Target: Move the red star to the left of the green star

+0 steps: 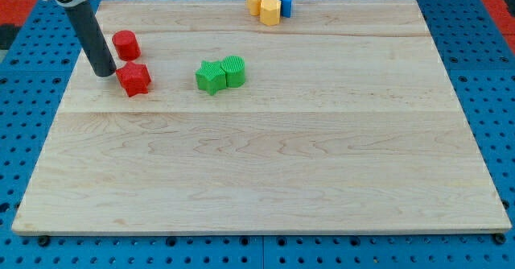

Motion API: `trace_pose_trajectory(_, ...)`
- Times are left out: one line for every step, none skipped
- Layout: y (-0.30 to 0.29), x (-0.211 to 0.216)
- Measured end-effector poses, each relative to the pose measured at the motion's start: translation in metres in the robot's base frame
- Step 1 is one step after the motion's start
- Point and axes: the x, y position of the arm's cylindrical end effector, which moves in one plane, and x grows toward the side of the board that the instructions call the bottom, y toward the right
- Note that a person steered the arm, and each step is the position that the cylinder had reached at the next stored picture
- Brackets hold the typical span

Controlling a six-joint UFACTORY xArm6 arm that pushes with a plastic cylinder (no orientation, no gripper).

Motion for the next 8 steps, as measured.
trace_pose_trajectory(0.021, 0.021)
trace_pose_trajectory(0.063, 0.023)
trace_pose_trajectory(0.043, 0.006)
trace_pose_trajectory(0.045, 0.034)
trace_pose_trajectory(0.045, 0.072)
trace_pose_trajectory(0.076, 0.067)
trace_pose_trajectory(0.070, 0.047)
trace_pose_trajectory(0.073, 0.022)
